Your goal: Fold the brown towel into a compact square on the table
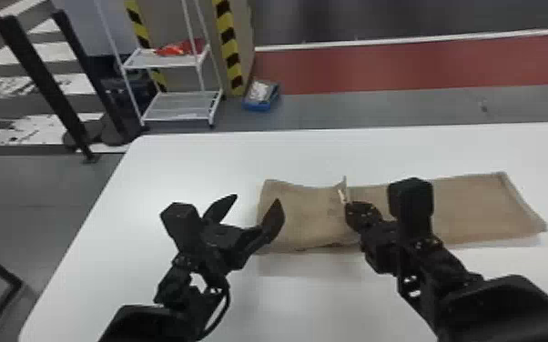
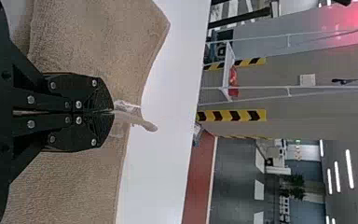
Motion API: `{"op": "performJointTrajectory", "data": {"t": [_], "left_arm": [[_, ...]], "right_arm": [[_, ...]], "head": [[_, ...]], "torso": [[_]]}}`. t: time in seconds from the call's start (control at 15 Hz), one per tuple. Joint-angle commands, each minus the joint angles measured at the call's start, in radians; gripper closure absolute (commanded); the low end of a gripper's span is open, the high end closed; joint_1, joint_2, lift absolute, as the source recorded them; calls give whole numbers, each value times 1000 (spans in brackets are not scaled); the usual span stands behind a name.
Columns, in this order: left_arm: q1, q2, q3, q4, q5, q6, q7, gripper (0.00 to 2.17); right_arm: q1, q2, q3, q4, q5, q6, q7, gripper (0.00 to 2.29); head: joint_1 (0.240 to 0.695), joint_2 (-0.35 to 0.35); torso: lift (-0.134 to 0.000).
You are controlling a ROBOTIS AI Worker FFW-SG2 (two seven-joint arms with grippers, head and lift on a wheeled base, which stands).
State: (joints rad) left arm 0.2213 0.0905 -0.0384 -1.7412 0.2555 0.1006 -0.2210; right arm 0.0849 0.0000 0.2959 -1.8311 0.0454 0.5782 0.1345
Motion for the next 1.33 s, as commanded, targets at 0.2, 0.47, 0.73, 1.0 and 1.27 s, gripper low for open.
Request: {"op": "performJointTrajectory", "data": {"t": [0.2,0.47,0.73,1.0,1.27], "left_arm": [[3,0,-3,0,-4,0,2,29],[3,0,-2,0,-4,0,0,29],[3,0,-5,0,-4,0,0,29],[3,0,-3,0,-4,0,0,29],[1,2,-3,6,-4,0,0,29]], "right_arm": [[-70,1,-1,145,14,-5,-23,1322],[-68,1,8,147,21,-36,-47,768],[-62,1,12,147,21,-57,-47,522],[-76,1,9,176,21,-39,-47,637],[-93,1,2,214,-4,-54,-30,967]], "head": [[695,135],[695,130],[695,134],[695,135],[695,131]], "torso": [[-123],[-123],[-123],[-123],[-123]]}}
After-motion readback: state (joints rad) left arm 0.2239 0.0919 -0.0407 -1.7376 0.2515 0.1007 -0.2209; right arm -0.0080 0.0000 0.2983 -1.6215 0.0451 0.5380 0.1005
